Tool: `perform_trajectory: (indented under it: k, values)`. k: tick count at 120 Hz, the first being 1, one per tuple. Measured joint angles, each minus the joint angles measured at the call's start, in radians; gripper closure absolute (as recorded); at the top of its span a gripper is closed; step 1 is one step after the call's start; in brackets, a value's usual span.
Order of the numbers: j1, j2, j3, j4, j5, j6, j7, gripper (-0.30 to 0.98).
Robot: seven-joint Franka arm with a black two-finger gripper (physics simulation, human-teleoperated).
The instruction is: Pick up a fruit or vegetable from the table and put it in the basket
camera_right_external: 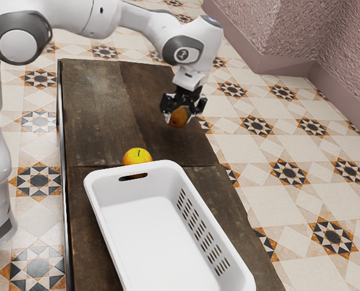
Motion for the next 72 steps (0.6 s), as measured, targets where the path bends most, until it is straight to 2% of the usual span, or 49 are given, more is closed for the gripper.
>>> perform_trajectory:
  k: [28, 72]
  values:
    - [0.02, -0.06, -0.089, 0.0, -0.018, -0.027, -0.038, 0.33]
    - [-0.006, -0.118, -0.205, -0.008, -0.067, -0.046, -0.119, 0.36]
